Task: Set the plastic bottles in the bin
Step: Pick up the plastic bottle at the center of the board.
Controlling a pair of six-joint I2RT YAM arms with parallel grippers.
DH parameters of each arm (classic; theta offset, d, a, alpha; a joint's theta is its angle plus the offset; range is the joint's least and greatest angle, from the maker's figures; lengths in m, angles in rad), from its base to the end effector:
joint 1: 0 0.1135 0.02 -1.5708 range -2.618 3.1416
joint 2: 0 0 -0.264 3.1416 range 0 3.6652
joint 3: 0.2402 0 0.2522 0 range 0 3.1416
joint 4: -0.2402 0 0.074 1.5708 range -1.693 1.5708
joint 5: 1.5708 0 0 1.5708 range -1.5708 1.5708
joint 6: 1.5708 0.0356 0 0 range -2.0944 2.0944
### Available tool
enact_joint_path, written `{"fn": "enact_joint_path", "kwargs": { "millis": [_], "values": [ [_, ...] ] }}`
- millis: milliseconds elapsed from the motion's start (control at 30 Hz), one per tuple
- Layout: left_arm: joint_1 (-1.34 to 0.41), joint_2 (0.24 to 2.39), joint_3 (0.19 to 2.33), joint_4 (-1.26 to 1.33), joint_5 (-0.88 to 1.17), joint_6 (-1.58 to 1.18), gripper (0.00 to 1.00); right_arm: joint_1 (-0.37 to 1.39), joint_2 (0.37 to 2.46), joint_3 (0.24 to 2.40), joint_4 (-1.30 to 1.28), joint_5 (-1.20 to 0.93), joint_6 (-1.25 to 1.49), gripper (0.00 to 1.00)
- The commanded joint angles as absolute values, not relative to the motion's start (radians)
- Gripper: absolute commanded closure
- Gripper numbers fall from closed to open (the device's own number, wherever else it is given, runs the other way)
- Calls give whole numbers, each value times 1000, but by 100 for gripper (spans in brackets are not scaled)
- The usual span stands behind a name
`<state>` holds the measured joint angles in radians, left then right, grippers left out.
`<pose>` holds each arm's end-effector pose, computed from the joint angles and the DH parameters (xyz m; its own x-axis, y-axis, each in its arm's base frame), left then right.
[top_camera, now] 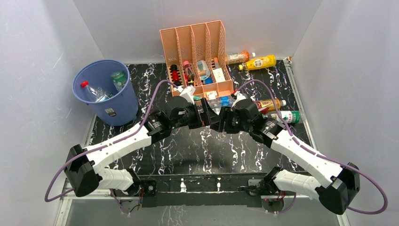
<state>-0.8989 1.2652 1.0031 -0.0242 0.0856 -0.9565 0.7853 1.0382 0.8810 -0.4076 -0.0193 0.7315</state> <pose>0.1829 -0.2349 0.3288 -0.7803 -0.3270 -0.5332 0.3352 0.5011 -0.7978 0.1621 0.1630 0.3032 -0.7616 0.1830 -0.6217 -0.2818 0.7704 0.5719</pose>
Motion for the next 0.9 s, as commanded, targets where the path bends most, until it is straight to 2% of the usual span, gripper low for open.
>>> {"fn": "enact_joint_path", "kwargs": {
  "millis": [0, 400, 500, 567, 667, 867],
  "values": [
    [-904, 1286, 1021, 35, 8, -969, 2, 853, 1029, 949, -339, -100, 718, 51],
    [-904, 1208, 1021, -35, -161, -943, 3, 939, 1013, 914, -377, -23, 718, 51],
    [-904, 1139, 1004, -87, -170, -928, 36, 939, 1038, 905, -385, 8, 770, 51],
    [-904, 1125, 1005, -115, -156, -928, 51, 939, 1066, 915, -403, 31, 779, 51],
    [-905, 1099, 996, -133, -165, -917, 51, 939, 1111, 946, -424, 38, 777, 48],
    [-906, 1125, 1041, -182, -199, -873, 30, 939, 1085, 947, -381, -25, 764, 50]
  ]
}}
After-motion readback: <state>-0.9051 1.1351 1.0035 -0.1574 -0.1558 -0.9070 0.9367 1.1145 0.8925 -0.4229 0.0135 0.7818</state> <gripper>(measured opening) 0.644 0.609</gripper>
